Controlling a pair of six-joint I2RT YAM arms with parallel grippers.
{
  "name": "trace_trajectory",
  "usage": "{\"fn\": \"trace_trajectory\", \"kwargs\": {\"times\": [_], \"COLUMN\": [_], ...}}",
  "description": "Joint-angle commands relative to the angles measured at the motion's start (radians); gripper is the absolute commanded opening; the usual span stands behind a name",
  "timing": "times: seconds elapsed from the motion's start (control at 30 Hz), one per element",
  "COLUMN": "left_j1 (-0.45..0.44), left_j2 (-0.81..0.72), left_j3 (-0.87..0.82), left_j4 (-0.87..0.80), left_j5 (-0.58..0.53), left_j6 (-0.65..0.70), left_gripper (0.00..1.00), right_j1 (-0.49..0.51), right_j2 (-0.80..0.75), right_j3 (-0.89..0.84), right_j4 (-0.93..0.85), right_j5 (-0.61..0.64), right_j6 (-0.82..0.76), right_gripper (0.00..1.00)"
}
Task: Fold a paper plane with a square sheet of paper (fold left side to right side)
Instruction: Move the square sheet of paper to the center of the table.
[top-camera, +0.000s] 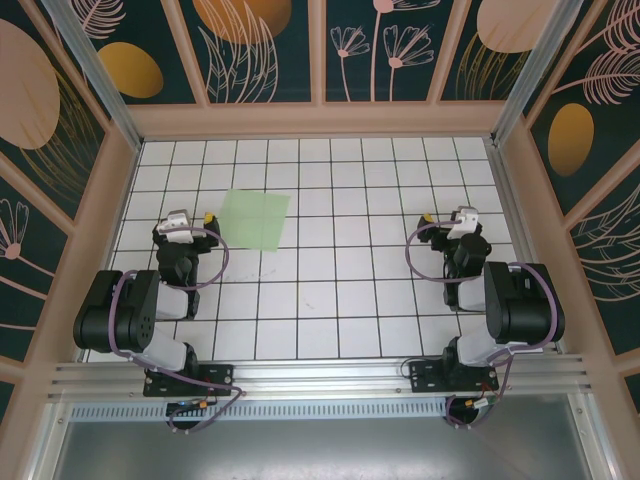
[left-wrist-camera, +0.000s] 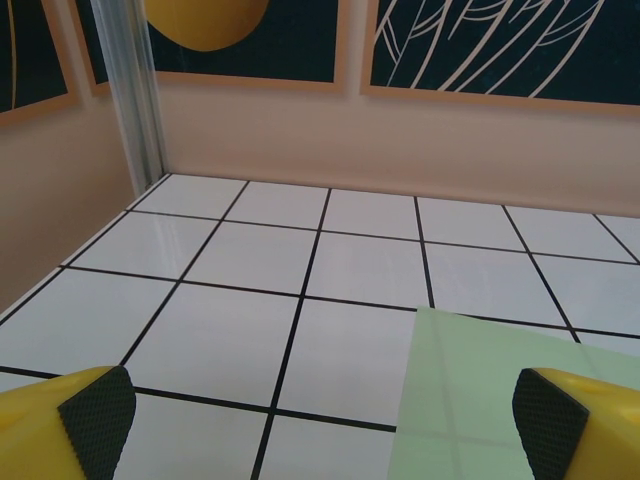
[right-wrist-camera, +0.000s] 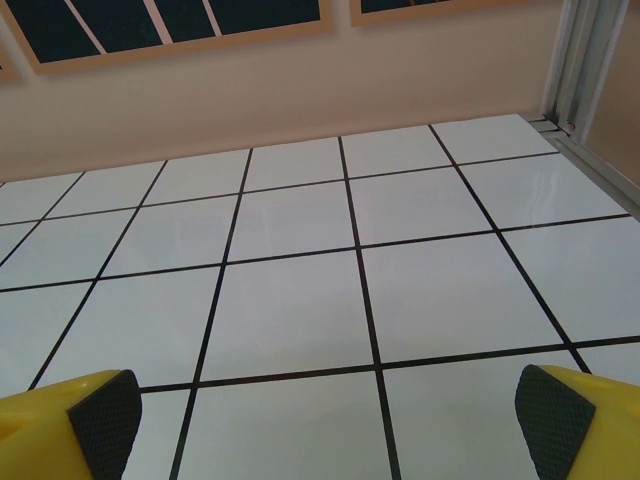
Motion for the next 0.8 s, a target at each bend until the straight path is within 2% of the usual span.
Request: {"fn": "trace_trajectory", "kwargs": {"times": [0.0, 0.17, 0.3, 0.37, 0.43, 0.5, 0.57, 0.6, 0.77], "left_j1": [0.006, 0.006, 0.006, 0.006, 0.006, 0.006, 0.006, 0.006, 0.005], "left_j2": [0.008, 0.005, -0.014, -0.060, -0.147, -0.289, -0.448, -0.478, -0.472], "left_j3": [0.017, 0.011, -0.105, -0.180, -0.221, -0.202, -0.080, -0.022, 0.192], "left_j4": [0.029, 0.039, 0.245, 0.347, 0.348, 0.153, -0.259, -0.396, -0.695], "left_j5": [-0.016, -0.024, -0.121, -0.158, -0.182, -0.189, -0.191, -0.176, -0.045], "left_j6": [-0.004, -0.010, -0.042, -0.052, -0.059, -0.082, -0.174, -0.202, -0.317], "left_gripper": [0.99, 0.99, 0.99, 0.99, 0.99, 0.99, 0.99, 0.99, 0.99], "right_j1": [-0.006, -0.006, -0.003, 0.009, 0.008, 0.009, 0.017, 0.024, 0.068], "right_j2": [0.010, 0.010, 0.006, -0.050, -0.115, -0.153, -0.193, -0.212, -0.330], "right_j3": [0.013, 0.013, 0.015, 0.067, 0.154, 0.204, 0.224, 0.231, 0.249], "right_j4": [0.022, 0.022, 0.023, -0.114, -0.341, -0.470, -0.532, -0.560, -0.694], "right_j5": [0.001, 0.001, 0.011, 0.064, 0.074, 0.067, 0.028, 0.032, 0.022], "right_j6": [0.004, 0.006, 0.005, 0.012, 0.045, 0.093, 0.123, 0.137, 0.226], "right_gripper": [0.99, 0.99, 0.99, 0.99, 0.99, 0.99, 0.99, 0.99, 0.99]}}
